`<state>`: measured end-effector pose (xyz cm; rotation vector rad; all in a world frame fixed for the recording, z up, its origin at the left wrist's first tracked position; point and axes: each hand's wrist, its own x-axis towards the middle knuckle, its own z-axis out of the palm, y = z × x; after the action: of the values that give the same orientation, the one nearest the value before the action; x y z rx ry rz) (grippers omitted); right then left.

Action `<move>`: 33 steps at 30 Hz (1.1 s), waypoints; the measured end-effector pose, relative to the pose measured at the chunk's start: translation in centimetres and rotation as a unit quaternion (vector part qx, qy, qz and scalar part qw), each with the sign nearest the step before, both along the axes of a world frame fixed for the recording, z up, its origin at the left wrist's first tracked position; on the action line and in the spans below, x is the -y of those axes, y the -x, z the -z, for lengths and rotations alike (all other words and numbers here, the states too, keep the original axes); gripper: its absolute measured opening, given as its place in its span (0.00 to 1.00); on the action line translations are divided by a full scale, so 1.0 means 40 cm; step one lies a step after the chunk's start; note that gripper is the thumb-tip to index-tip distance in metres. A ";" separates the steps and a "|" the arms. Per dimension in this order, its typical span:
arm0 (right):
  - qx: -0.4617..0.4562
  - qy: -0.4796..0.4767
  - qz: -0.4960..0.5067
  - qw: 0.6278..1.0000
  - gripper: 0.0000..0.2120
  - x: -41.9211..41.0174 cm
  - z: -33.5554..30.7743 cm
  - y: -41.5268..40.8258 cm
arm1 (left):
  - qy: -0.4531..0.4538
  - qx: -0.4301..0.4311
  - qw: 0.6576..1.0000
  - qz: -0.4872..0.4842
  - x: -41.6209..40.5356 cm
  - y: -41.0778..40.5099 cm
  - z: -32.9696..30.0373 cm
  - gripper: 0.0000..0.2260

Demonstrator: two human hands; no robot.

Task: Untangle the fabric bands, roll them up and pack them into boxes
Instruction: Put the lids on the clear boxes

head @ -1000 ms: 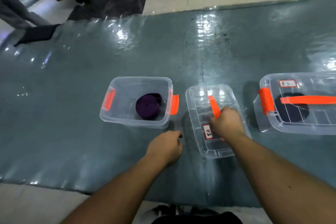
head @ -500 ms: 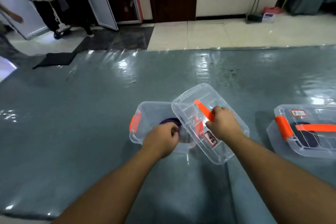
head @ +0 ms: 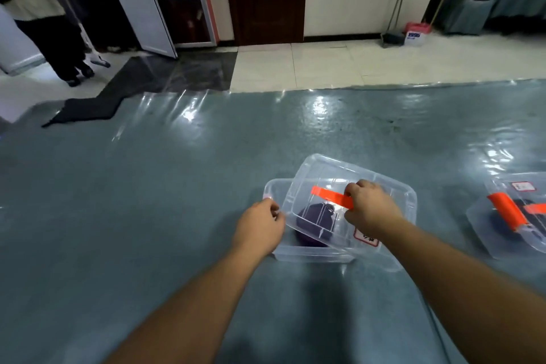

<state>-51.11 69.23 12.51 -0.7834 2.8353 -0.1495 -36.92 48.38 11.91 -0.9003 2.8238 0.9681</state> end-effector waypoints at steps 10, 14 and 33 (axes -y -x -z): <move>0.015 -0.048 -0.091 0.995 0.18 0.052 0.020 -0.010 | -0.032 -0.006 0.999 -0.029 0.039 0.010 0.040 0.13; 0.021 -0.051 -0.121 0.991 0.17 0.078 0.044 0.002 | -0.034 0.009 0.998 -0.047 0.033 0.014 0.057 0.16; 0.070 0.195 0.275 0.939 0.15 -0.115 0.148 0.032 | 0.007 0.019 0.996 -0.088 0.026 0.056 0.060 0.08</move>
<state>-52.39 73.84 6.59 -0.0021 2.8358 -0.8302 -39.16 47.35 9.52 -1.1738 2.7601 0.9372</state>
